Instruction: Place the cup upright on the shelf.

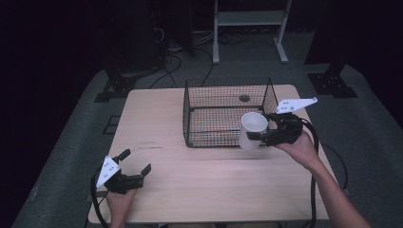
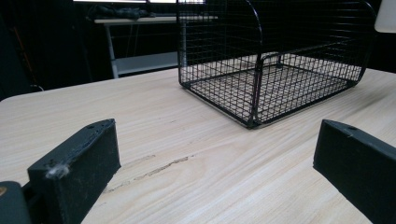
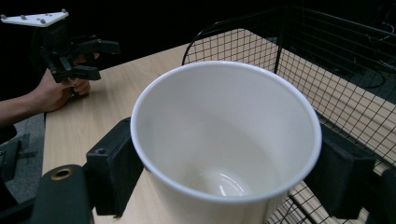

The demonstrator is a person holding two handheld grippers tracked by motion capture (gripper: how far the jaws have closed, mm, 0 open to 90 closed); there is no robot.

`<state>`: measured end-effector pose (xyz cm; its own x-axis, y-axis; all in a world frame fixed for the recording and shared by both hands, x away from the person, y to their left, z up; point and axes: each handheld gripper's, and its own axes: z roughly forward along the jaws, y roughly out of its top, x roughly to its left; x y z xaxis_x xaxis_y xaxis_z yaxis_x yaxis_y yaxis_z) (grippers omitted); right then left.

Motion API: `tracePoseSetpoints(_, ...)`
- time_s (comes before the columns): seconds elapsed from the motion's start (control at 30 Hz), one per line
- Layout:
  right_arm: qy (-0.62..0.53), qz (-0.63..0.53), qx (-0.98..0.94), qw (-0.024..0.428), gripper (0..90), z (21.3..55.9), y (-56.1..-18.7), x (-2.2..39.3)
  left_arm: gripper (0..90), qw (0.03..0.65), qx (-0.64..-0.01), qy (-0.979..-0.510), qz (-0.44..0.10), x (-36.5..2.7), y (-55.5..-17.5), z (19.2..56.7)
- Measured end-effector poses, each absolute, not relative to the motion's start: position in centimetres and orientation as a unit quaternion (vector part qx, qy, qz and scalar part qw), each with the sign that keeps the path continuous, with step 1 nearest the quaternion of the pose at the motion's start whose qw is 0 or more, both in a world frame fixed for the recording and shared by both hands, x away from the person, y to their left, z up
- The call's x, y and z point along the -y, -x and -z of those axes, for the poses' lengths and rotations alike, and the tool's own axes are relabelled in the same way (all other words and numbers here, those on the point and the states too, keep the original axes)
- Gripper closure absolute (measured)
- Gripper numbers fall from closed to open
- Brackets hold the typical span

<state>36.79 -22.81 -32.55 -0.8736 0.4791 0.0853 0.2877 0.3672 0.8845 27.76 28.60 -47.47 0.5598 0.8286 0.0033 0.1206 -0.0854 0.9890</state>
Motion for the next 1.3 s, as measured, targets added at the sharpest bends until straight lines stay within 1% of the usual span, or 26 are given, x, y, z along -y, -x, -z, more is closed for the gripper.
tracePoseSetpoints(0.4, -0.223, -0.498, -0.833, 0.098, 19.6, 31.0, -39.6, 21.0, 0.0, 0.576, -0.355, -0.669, -0.308, -28.7, -27.8, 47.5)
tracePoseSetpoints(0.57, -0.225, -0.5, -0.832, 0.087, 19.6, 30.6, -41.5, 20.2, 0.0, 0.577, -0.355, -0.668, -0.308, -28.7, -27.8, 47.5)
tracePoseSetpoints(0.77, -0.231, -0.494, -0.833, 0.096, 19.6, 30.1, -44.0, 19.0, 0.0, 0.579, -0.354, -0.667, -0.307, -28.7, -27.8, 47.5)
tracePoseSetpoints(0.9, -0.236, -0.491, -0.833, 0.094, 19.6, 29.9, -45.7, 18.2, 0.0, 0.581, -0.356, -0.664, -0.307, -28.7, -27.8, 47.5)
tracePoseSetpoints(1.07, -0.239, -0.486, -0.836, 0.089, 19.5, 30.0, -47.1, 17.2, 0.0, 0.58, -0.356, -0.665, -0.308, -28.7, -27.7, 47.5)
tracePoseSetpoints(1.3, -0.226, -0.475, -0.847, 0.073, 19.5, 31.5, -48.7, 15.2, 0.0, 0.582, -0.356, -0.663, -0.307, -28.7, -27.8, 47.5)
